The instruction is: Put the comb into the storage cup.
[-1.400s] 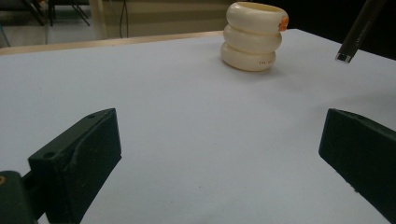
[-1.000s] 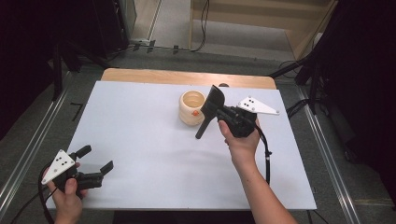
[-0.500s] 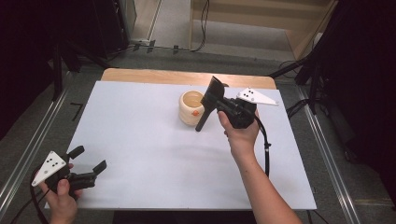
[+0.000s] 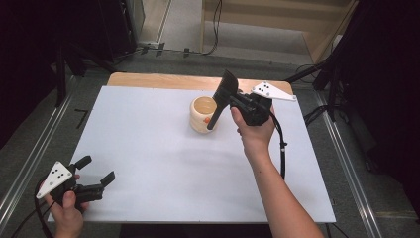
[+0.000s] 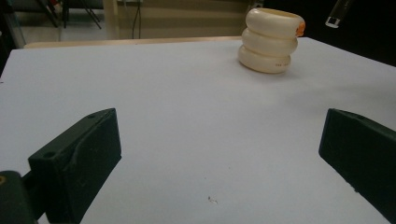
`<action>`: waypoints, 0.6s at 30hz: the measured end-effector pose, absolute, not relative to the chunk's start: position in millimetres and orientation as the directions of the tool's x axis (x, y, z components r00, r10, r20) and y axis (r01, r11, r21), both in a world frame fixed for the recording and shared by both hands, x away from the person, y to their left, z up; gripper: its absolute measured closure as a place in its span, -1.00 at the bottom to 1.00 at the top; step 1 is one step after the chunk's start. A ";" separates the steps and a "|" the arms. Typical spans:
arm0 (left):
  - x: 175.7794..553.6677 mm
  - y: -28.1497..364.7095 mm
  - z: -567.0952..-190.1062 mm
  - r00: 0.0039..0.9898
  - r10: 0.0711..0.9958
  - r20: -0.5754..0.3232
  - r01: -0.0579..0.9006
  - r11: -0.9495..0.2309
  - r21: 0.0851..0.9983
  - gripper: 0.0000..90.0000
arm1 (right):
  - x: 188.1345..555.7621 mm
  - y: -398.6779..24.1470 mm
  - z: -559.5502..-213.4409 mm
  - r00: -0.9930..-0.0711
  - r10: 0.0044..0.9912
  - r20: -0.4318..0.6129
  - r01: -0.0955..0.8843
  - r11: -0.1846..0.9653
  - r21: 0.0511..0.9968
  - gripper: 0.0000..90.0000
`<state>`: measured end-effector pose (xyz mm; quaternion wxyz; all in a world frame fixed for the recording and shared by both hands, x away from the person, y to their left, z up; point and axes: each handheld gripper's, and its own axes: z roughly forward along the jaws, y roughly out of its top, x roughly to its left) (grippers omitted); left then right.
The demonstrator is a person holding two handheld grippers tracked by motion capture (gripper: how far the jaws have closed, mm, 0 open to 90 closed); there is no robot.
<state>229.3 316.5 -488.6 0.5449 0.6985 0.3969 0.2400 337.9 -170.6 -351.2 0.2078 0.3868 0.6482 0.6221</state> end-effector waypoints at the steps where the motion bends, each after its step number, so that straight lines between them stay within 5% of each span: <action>1: 229.3 316.6 -488.6 0.572 0.815 -0.098 0.293 -0.091 0.952 -1.00 | 339.7 -170.7 -350.5 -0.614 0.761 0.209 0.240 -0.072 0.968 0.85; 18: 229.7 315.4 -489.4 0.578 0.810 -0.099 0.291 -0.092 0.952 -1.00 | 356.9 -171.7 -346.0 -0.592 0.776 0.216 0.239 -0.086 0.967 0.85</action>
